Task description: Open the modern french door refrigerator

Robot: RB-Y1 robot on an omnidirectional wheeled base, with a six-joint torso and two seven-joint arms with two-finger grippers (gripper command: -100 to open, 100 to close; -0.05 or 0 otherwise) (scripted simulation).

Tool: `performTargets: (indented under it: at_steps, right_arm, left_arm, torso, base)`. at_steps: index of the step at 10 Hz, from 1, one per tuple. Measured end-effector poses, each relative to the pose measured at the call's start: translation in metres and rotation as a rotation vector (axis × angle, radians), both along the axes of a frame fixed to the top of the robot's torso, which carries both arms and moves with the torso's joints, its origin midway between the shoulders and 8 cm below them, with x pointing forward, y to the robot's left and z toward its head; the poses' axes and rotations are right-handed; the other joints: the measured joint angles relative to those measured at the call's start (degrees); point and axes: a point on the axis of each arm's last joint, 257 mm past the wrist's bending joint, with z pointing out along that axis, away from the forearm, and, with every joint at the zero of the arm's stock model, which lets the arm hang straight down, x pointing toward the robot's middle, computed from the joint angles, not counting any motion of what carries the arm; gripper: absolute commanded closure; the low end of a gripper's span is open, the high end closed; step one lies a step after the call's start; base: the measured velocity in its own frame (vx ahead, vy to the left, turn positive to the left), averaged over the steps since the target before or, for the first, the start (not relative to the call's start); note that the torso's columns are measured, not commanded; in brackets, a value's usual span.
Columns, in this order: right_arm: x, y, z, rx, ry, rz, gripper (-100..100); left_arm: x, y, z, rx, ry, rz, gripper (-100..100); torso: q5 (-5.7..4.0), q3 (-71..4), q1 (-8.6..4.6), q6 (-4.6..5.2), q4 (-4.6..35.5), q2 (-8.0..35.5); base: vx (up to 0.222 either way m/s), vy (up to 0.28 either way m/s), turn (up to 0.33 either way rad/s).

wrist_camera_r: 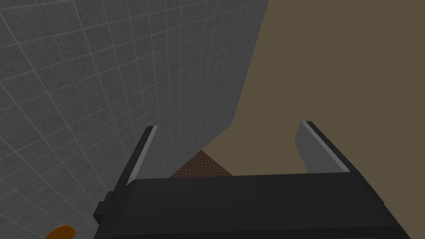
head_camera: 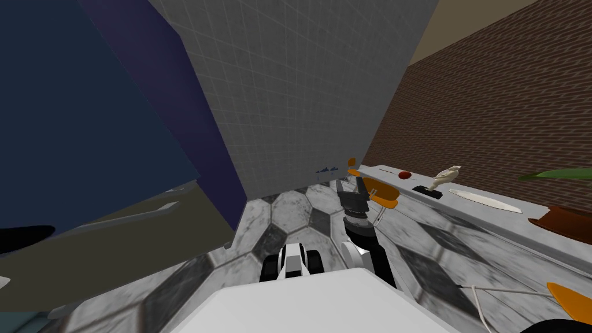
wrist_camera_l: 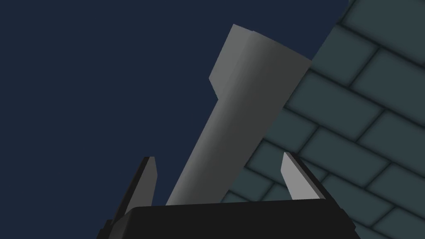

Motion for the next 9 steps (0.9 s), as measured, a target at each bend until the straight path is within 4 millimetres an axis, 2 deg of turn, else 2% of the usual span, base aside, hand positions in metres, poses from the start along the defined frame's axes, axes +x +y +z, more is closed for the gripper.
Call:
performTargets:
  at_steps: [3, 4, 9]
  right_arm:
    - [0.000, 0.000, 0.000, 0.000, 0.000, 0.000, 0]
    - [0.000, 0.000, 0.000, 0.000, 0.000, 0.000, 0]
    - [0.000, 0.000, 0.000, 0.000, 0.000, 0.000, 0]
  left_arm:
    - [0.010, -0.011, 0.016, 0.001, 0.003, -0.019, -100]
    - [0.010, -0.012, 0.017, 0.001, 0.004, -0.019, 0]
    - [0.010, -0.012, 0.016, 0.000, 0.005, -0.020, 0]
  torso:
    - [0.07, 0.0, 0.18, 0.01, 0.0, 0.0]
    - [0.08, 0.1, 0.18, 0.01, 0.0, 0.1]
    - [0.07, 0.0, 0.25, -0.01, 0.0, 0.1]
  base:
    - [0.003, 0.012, 0.031]
    - [0.000, 0.000, 0.000]
    - [0.000, -0.001, -0.001]
